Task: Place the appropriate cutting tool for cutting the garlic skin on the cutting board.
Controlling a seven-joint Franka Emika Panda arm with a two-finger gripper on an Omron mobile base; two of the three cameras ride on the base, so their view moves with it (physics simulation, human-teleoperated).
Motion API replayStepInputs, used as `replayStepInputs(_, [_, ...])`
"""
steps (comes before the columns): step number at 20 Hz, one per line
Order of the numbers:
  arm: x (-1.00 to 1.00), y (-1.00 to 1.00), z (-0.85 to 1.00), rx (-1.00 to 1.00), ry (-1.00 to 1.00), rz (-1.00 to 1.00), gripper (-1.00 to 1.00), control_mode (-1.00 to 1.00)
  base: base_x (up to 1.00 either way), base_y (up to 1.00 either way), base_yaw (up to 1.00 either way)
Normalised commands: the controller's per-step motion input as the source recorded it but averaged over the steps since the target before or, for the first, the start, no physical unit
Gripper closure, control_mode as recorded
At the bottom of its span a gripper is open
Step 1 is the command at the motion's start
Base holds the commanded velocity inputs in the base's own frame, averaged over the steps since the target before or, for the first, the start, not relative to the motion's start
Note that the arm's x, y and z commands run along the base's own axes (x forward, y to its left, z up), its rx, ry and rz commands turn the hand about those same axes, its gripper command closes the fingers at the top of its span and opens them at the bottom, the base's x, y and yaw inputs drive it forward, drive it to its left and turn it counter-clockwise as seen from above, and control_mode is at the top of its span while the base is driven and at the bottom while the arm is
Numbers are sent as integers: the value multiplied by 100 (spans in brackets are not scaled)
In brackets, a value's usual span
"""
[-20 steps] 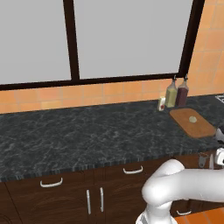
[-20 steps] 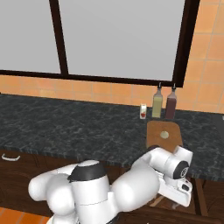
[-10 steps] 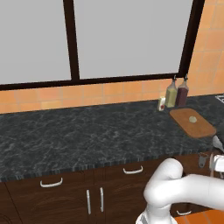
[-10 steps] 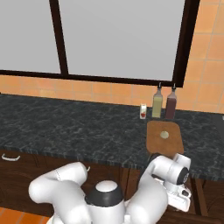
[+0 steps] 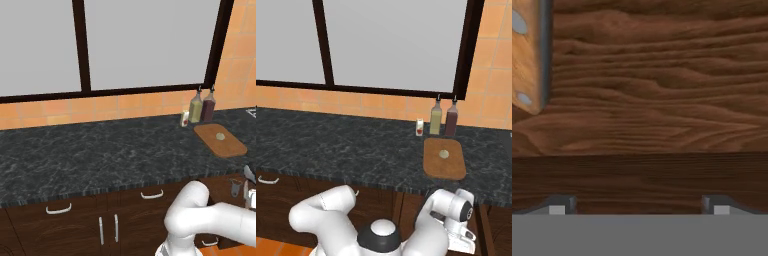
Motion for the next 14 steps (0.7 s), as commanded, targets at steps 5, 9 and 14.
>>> replayStepInputs(5, [-81, 0, -6, 0, 17, 0, -100, -100, 0, 0, 0])
replayStepInputs(9, [-29, 1, 10, 4, 2, 0, -100, -100, 0, 0, 0])
replayStepInputs(14, [61, 2, 30, 9, -10, 0, -100, -100, 0, 0, 0])
